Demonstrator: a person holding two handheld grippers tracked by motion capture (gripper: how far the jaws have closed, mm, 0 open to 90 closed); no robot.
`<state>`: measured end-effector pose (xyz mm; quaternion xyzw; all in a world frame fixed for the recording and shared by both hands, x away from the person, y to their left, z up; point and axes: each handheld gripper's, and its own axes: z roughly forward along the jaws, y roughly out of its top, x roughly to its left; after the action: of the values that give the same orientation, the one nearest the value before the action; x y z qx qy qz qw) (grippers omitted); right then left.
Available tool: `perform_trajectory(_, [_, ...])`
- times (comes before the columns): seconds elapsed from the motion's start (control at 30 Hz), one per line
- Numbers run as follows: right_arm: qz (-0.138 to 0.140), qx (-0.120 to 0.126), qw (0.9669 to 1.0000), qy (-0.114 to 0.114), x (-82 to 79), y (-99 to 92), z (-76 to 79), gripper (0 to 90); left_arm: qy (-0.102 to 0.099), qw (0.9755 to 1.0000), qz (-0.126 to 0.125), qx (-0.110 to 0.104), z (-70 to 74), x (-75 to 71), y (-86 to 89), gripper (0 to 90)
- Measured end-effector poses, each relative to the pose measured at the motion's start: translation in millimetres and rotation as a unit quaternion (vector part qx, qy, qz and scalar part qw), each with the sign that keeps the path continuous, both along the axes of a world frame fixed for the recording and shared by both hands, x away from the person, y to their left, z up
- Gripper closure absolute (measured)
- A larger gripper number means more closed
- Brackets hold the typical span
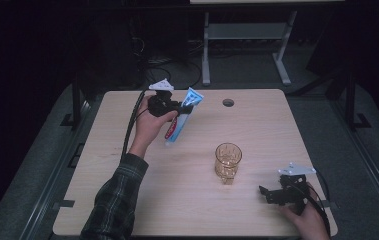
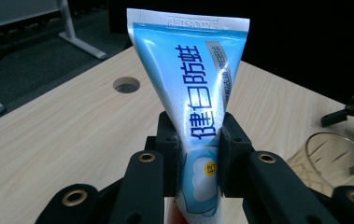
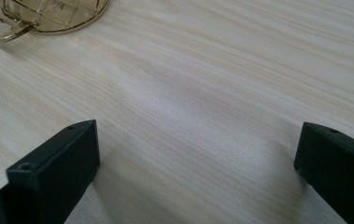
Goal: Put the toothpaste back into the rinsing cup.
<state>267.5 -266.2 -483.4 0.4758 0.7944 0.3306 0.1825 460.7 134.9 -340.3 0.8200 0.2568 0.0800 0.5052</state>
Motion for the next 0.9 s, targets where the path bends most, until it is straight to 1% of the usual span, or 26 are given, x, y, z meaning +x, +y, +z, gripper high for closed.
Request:
perform_trajectory(0.1, [0.0, 0.001, 1.0, 0.0, -0.1, 0.1, 0.0, 0.0, -0.001, 1.0, -0.003, -0.006, 3.7, -4.8, -1.0, 73.6])
perform_trajectory(0.13, [0.0, 0.001, 1.0, 0.0, -0.1, 0.1, 0.1, 0.0, 0.0, 0.9999, -0.002, -0.011, 4.8, -7.2, -1.6, 73.6])
perform_trajectory(0.23, [0.0, 0.001, 1.0, 0.0, -0.1, 0.1, 0.0, 0.0, 0.0, 0.9999, -0.008, -0.013, 7.9, -12.1, -3.3, 73.6])
perform_trajectory(0.43, [0.0, 0.001, 1.0, 0.001, -0.1, 0.2, 0.1, 0.0, -0.003, 0.9993, -0.023, -0.028, 17.0, -23.0, -7.9, 73.6])
perform_trajectory(0.6, [0.0, 0.0, 1.0, 0.0, -0.1, 0.1, 0.0, 0.0, -0.005, 0.9983, -0.04, -0.041, 24.8, -31.5, -12.8, 73.6])
perform_trajectory(0.73, [0.0, 0.001, 1.0, 0.0, -0.1, 0.0, 0.1, 0.0, -0.008, 0.9974, -0.054, -0.047, 29.4, -37.5, -17.6, 73.5])
perform_trajectory(0.9, [0.0, 0.0, 1.0, 0.0, -0.1, 0.0, 0.1, 0.0, -0.014, 0.9966, -0.061, -0.053, 33.0, -44.2, -24.9, 73.5])
